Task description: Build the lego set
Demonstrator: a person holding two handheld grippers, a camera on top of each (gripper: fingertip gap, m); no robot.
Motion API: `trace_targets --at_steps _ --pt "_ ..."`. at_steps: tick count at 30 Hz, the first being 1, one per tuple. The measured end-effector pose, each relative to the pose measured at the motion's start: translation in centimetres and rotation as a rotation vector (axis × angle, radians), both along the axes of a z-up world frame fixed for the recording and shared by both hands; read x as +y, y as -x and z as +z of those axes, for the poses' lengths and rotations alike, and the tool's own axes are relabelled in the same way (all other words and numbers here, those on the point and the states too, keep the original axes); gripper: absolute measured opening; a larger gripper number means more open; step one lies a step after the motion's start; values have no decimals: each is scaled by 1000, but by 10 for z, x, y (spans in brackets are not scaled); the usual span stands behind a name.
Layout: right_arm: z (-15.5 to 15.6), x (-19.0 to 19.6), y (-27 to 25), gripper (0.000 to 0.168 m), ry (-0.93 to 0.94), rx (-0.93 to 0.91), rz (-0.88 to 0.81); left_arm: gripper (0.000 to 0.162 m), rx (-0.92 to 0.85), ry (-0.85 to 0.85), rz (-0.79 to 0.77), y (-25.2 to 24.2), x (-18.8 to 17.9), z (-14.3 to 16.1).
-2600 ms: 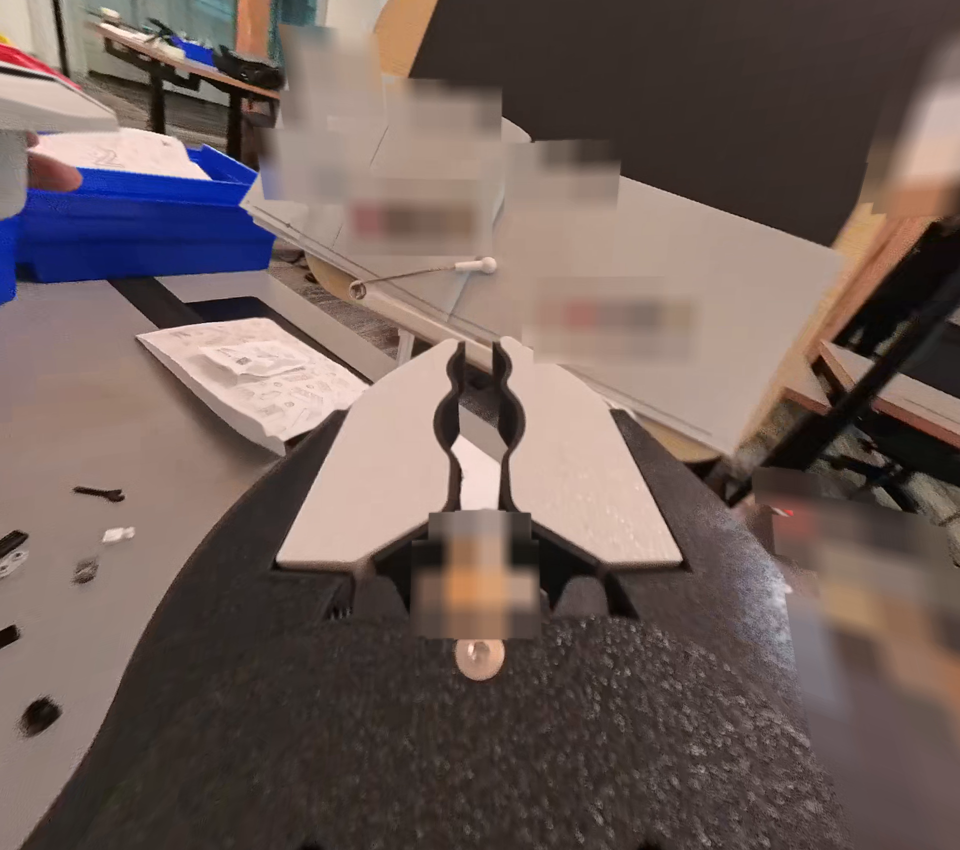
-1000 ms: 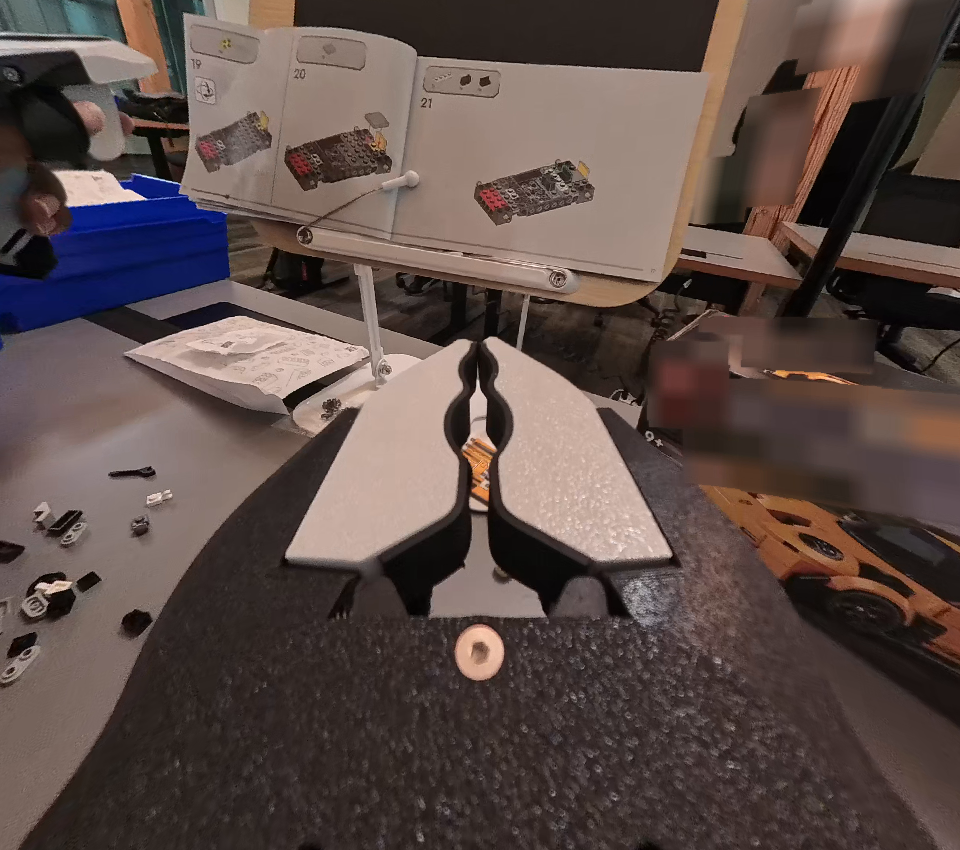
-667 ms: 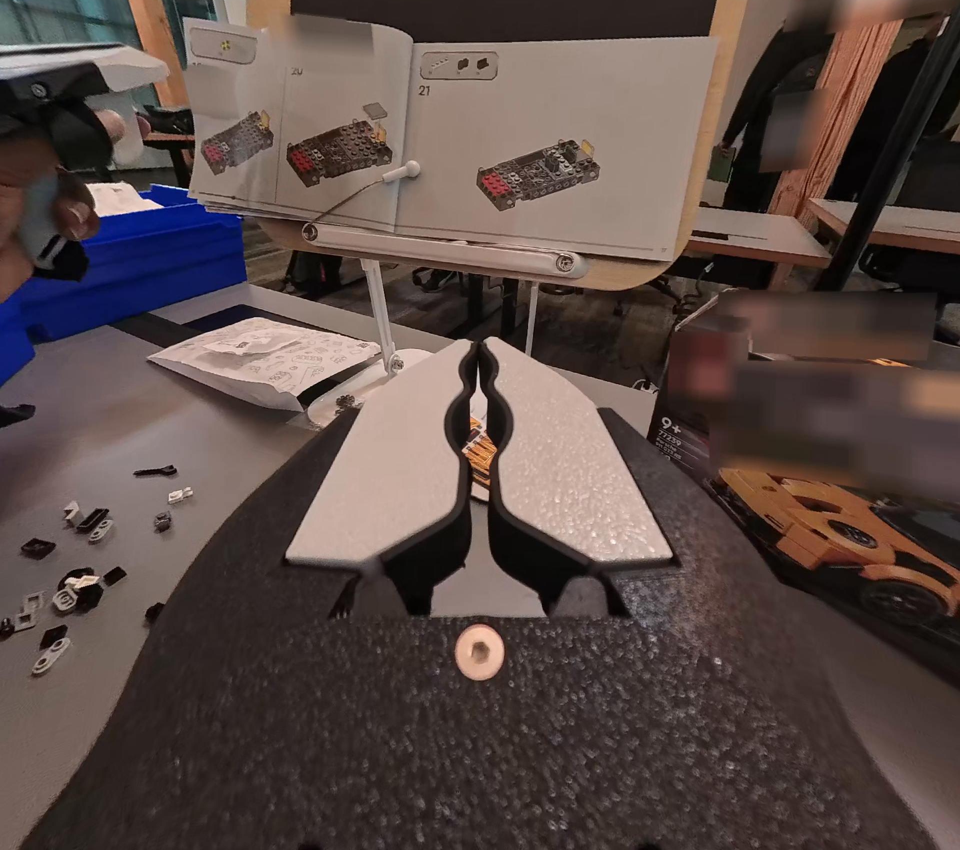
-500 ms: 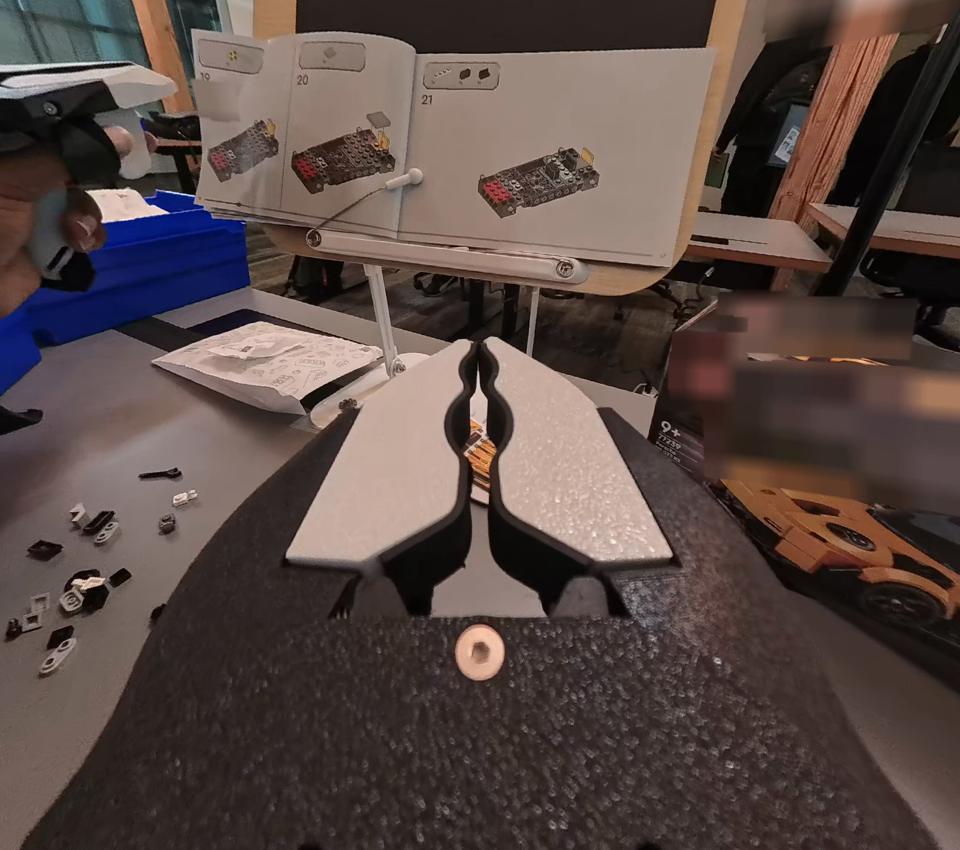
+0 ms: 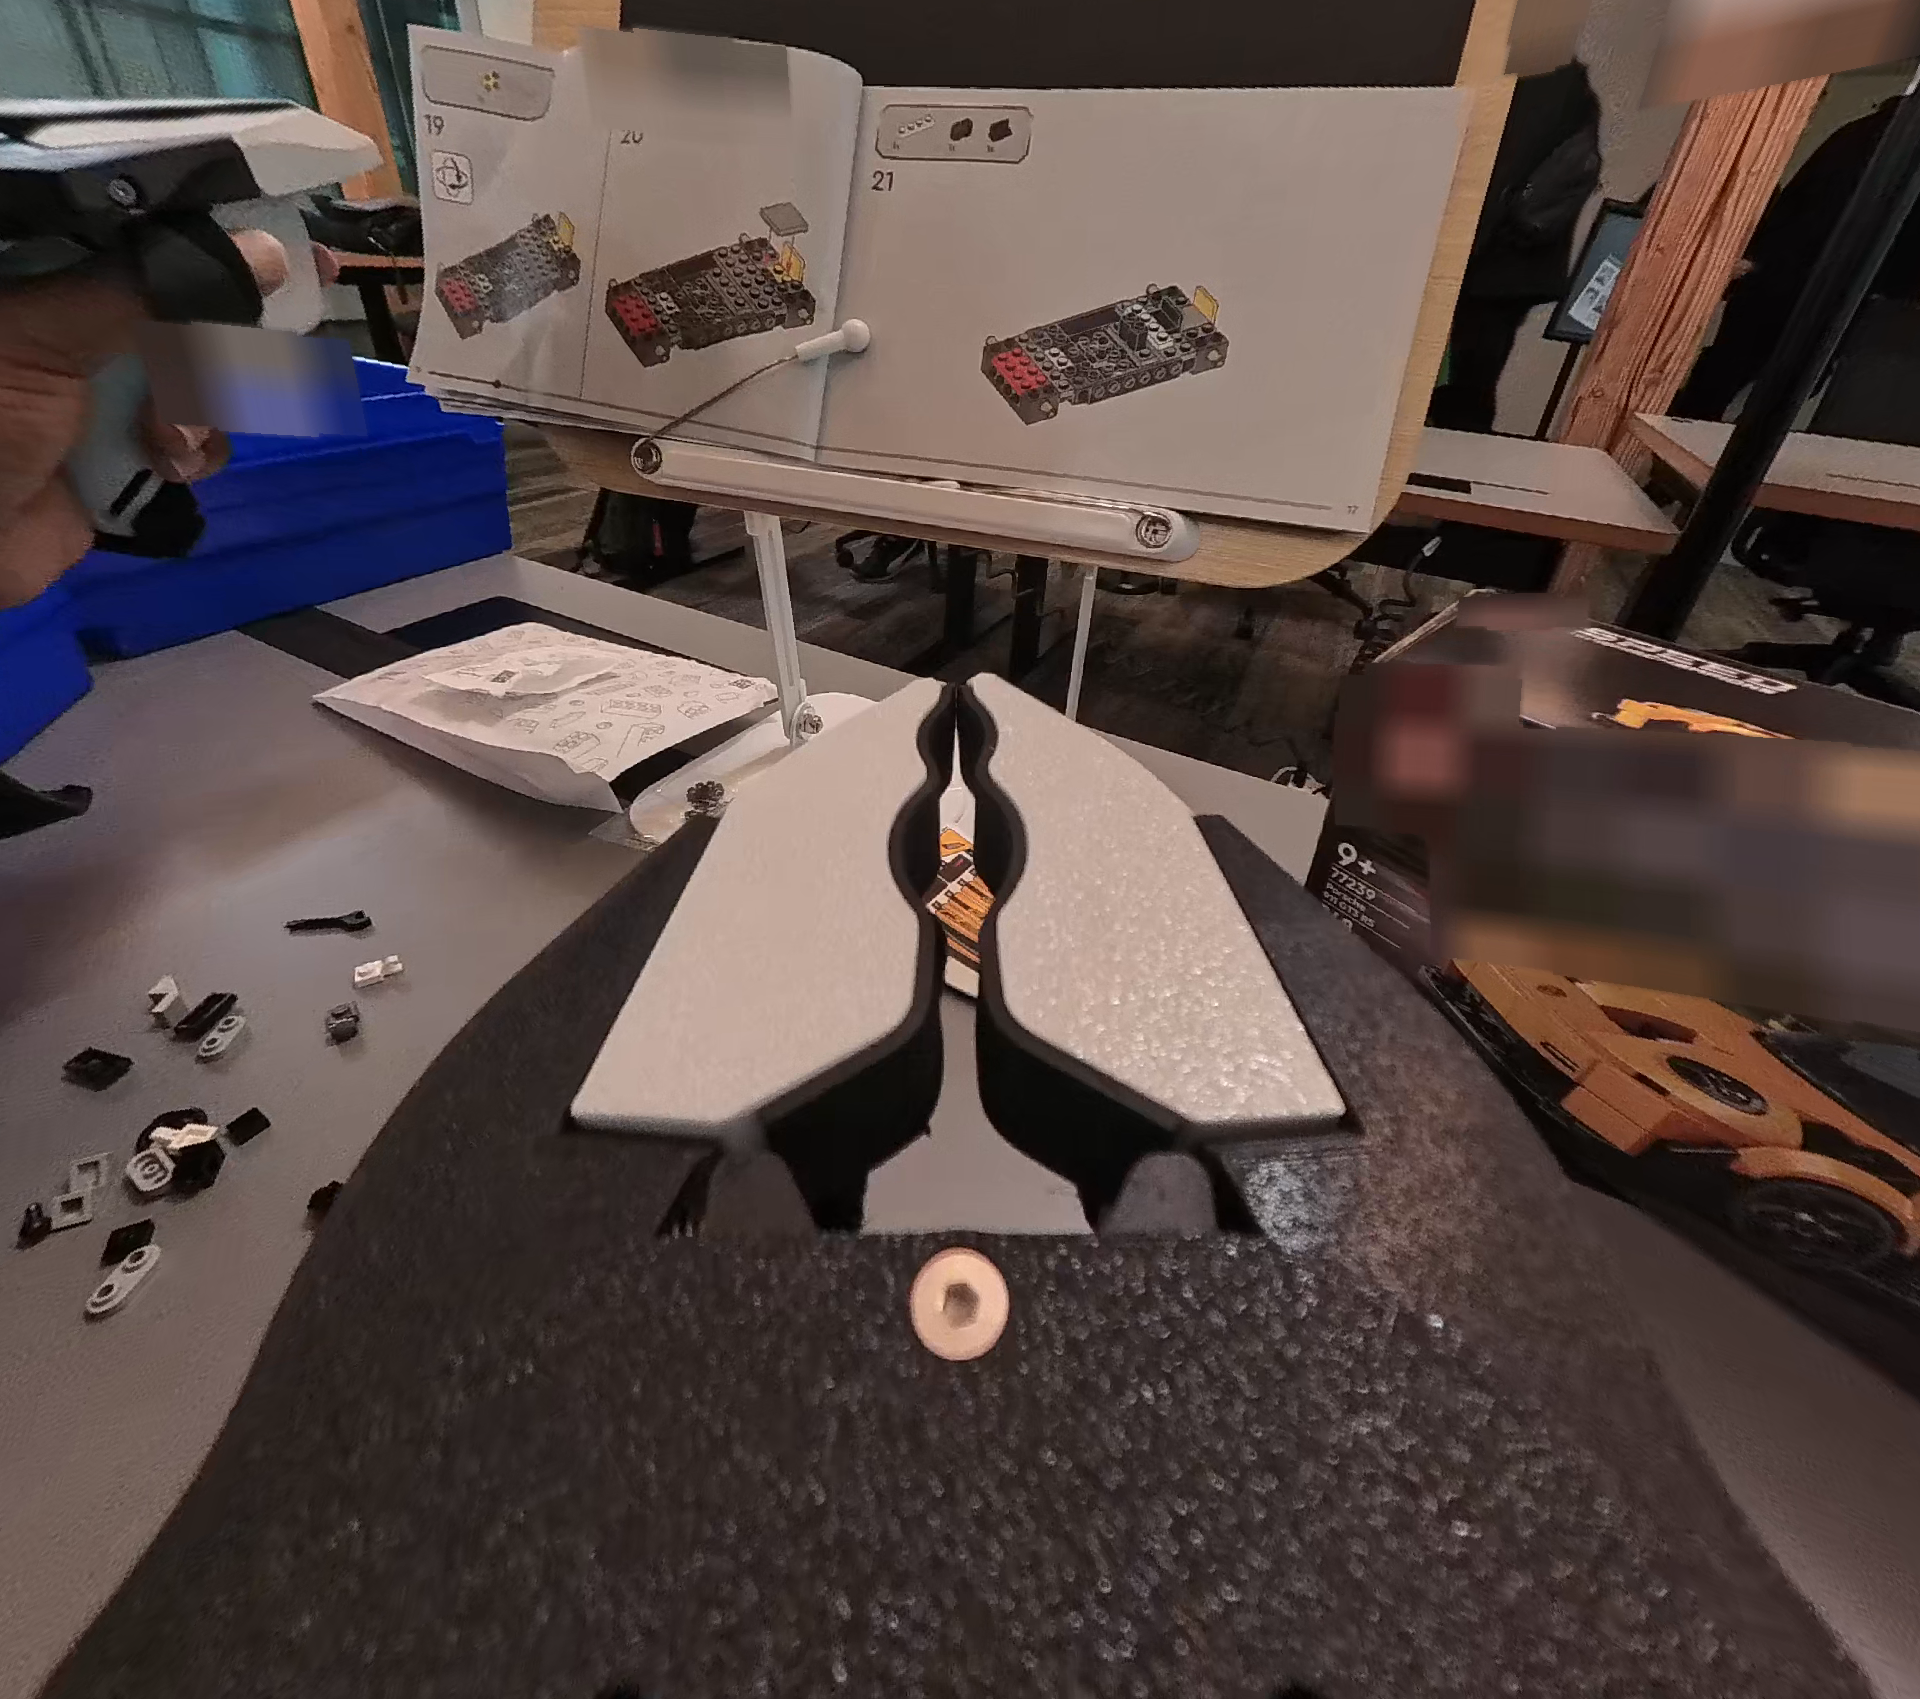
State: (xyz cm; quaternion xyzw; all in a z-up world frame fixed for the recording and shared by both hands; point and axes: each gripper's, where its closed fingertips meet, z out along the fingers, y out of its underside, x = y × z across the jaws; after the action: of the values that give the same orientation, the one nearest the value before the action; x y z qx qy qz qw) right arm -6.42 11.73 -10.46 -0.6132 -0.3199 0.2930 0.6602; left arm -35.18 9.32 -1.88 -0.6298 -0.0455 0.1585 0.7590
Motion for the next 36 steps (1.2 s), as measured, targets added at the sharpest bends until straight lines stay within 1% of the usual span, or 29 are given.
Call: trace_targets --at_steps 8,16,24,29,32,36 --pt "0 -2 1 0 12 -4 12 0 14 8 -1 -3 1 -2" --pt "1 -3 2 1 -28 -33 -9 0 23 28 -8 -11 2 -5" --pt "-1 -7 6 0 -18 -37 24 0 21 44 -17 -16 8 -13" --pt "3 -7 4 0 -21 -27 26 0 33 45 -42 -29 11 -16" --pt "6 -8 4 0 -27 -22 31 0 7 45 -87 -45 16 -16" --pt "6 -7 5 0 -23 -23 33 0 21 33 -101 -60 29 -7"
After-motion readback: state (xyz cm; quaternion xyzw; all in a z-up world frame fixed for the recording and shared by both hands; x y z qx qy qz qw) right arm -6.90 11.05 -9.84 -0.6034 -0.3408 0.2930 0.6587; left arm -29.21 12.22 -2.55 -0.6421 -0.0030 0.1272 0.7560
